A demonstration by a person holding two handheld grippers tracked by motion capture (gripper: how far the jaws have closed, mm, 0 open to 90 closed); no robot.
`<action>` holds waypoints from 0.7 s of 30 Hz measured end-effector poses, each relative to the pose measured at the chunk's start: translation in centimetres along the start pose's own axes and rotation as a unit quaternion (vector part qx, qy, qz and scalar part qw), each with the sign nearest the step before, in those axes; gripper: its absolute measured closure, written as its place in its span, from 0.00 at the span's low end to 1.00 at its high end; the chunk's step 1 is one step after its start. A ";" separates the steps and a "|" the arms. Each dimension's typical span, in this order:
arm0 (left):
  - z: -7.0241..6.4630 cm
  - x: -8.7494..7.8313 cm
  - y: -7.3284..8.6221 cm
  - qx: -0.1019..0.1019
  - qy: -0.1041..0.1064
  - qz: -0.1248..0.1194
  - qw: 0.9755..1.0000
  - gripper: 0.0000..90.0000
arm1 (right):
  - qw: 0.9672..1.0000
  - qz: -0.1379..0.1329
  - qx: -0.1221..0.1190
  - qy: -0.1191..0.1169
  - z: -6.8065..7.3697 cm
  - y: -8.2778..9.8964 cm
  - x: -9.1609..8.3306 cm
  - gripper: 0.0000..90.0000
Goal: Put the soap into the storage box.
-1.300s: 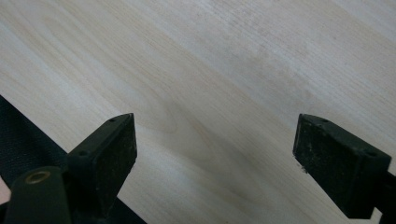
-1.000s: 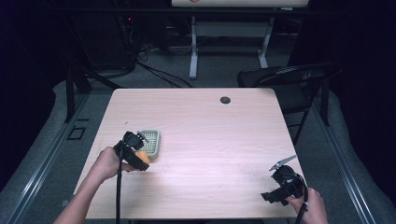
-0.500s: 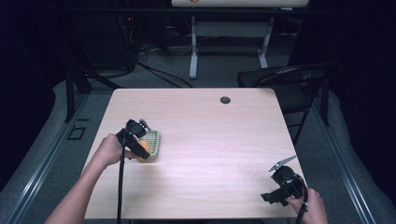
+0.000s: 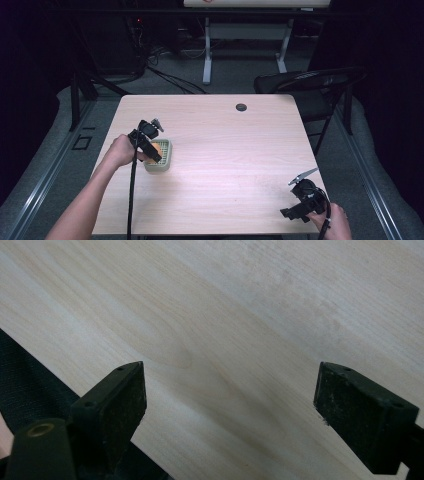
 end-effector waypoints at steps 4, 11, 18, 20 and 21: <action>0.8 0.6 -0.6 -0.007 0.000 0.005 1.000 0.29 | 1.000 0.004 0.002 -0.001 0.0 0.1 0.0 0.15; 1.6 1.8 -1.6 -0.017 0.005 0.016 1.000 0.29 | 1.000 0.002 0.003 -0.004 0.1 0.0 0.1 0.15; 2.2 2.6 -2.1 -0.026 0.003 0.025 0.999 0.29 | 1.000 0.004 0.003 -0.006 0.1 0.0 0.1 0.15; 2.4 2.8 -2.2 -0.030 0.001 0.026 0.999 0.29 | 1.000 0.005 -0.001 -0.006 0.1 0.0 0.1 0.15; 2.5 2.9 -2.2 -0.032 0.001 0.026 0.999 0.29 | 1.000 0.003 -0.001 -0.006 0.1 0.0 0.1 0.15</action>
Point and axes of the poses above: each handheld gripper's, and its own axes: x roughly forward along the jaws, y roughly out of its underside, z roughly to its left, the point moved 1 cm from there along x, roughly forward along the jaws, and after that the axes turned 8 degrees about y, right-handed, at the moved point
